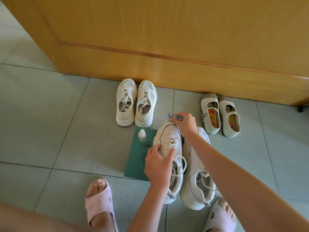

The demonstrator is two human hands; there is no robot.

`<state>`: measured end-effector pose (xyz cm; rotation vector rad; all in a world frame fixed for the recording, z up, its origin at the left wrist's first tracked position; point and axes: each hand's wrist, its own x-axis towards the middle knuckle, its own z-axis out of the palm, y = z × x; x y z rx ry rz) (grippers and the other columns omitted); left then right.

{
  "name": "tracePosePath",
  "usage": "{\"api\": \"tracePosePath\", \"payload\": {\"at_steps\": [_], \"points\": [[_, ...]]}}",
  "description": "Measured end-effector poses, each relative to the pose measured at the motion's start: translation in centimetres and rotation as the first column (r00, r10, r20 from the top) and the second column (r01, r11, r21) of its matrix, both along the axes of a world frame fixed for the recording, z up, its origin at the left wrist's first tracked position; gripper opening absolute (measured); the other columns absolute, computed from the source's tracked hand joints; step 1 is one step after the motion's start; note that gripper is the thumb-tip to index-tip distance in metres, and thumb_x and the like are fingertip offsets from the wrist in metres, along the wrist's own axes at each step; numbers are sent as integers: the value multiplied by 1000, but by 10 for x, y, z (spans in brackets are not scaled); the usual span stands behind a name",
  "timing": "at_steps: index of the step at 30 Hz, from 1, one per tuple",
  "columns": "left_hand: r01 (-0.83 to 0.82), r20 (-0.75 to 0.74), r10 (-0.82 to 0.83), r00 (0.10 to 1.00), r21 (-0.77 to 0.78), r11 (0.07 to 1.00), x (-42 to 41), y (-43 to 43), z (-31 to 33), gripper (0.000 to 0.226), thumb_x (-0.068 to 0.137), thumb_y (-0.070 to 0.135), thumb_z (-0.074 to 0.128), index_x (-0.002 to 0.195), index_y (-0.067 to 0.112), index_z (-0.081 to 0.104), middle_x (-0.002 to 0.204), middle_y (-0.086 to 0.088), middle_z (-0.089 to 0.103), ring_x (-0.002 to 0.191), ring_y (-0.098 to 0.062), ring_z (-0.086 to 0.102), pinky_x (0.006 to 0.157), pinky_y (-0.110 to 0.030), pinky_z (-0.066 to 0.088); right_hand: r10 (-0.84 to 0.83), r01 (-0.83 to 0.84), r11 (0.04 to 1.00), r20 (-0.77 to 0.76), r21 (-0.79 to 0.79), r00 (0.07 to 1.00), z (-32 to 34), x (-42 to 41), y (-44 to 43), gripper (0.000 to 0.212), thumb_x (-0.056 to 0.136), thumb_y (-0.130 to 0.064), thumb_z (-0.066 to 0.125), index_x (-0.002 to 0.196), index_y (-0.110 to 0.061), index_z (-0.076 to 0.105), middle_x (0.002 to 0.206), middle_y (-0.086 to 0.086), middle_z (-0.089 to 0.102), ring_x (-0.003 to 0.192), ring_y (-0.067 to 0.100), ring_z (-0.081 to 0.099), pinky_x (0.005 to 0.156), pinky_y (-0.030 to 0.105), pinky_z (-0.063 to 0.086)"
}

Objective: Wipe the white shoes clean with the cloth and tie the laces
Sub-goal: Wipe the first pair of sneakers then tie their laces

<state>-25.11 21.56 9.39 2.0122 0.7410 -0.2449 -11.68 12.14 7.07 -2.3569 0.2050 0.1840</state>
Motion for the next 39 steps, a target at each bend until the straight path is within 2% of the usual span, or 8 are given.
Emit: {"api": "tracePosePath", "payload": {"at_steps": [6, 11, 15, 20, 24, 30, 34, 39], "points": [[-4, -21, 4, 1000, 24, 1000, 0, -1, -2, 58, 77, 54, 63, 125, 25, 53, 121, 11, 55, 112, -10, 51, 90, -36, 44, 92, -88, 996, 137, -33, 986, 0, -23, 1, 26, 87, -19, 65, 111, -10, 69, 90, 1, 57, 86, 20, 57, 69, 23, 39], [1, -37, 0, 999, 33, 999, 2, -1, 0, 57, 77, 56, 64, 123, 25, 54, 118, 10, 56, 110, -11, 52, 87, -35, 46, 275, -254, 961, 260, -110, 926, 0, -39, -2, 19, 85, -13, 67, 102, -10, 73, 91, 3, 66, 88, 17, 53, 77, 29, 47], [9, -40, -8, 999, 30, 1000, 2, 0, 0, 58, 76, 57, 64, 123, 25, 53, 118, 10, 55, 109, -11, 52, 87, -35, 46, 349, -322, 935, 225, -150, 909, -3, -53, -6, 20, 84, -8, 66, 103, -11, 73, 96, 1, 66, 95, 21, 53, 83, 31, 47], [3, -12, -3, 1000, 27, 1000, -1, 0, -2, 57, 77, 57, 63, 123, 25, 54, 119, 10, 56, 109, -11, 53, 87, -36, 47, 280, -283, 954, 46, 100, 959, 26, -52, -16, 22, 82, -3, 68, 102, -10, 73, 90, -2, 63, 76, 2, 57, 71, 9, 45], [0, 9, 0, 1000, 25, 1000, -2, 0, -2, 56, 77, 57, 63, 123, 26, 53, 119, 11, 56, 109, -10, 53, 88, -36, 47, -39, 11, 962, 96, 271, 995, 38, -25, -19, 20, 86, -3, 63, 105, -7, 70, 90, 4, 68, 68, 8, 64, 57, 10, 50], [-16, 4, 16, 1000, 10, 1000, -1, 1, -3, 56, 75, 57, 64, 122, 27, 54, 118, 13, 57, 109, -9, 53, 90, -36, 46, 4, -4, 1000, -9, 0, 1000, -2, -6, 14, 26, 89, -10, 57, 69, 3, 64, 65, 15, 59, 66, 26, 53, 56, 28, 41], [-2, 10, 2, 1000, 36, 999, -1, 0, -4, 56, 75, 58, 63, 120, 26, 55, 115, 13, 57, 108, -9, 53, 88, -35, 47, 38, -38, 997, 0, -61, 999, -4, -3, 22, 24, 88, -7, 56, 72, 10, 63, 71, 19, 61, 64, 22, 48, 56, 30, 37], [-13, 4, 13, 1000, 40, 999, 0, -1, -6, 53, 76, 54, 63, 120, 26, 54, 114, 13, 57, 107, -9, 54, 87, -34, 47, 359, -343, 896, 6, -281, 933, -6, -13, 41, 18, 92, -12, 55, 92, -6, 71, 97, 9, 67, 99, 24, 53, 89, 35, 41]]}}
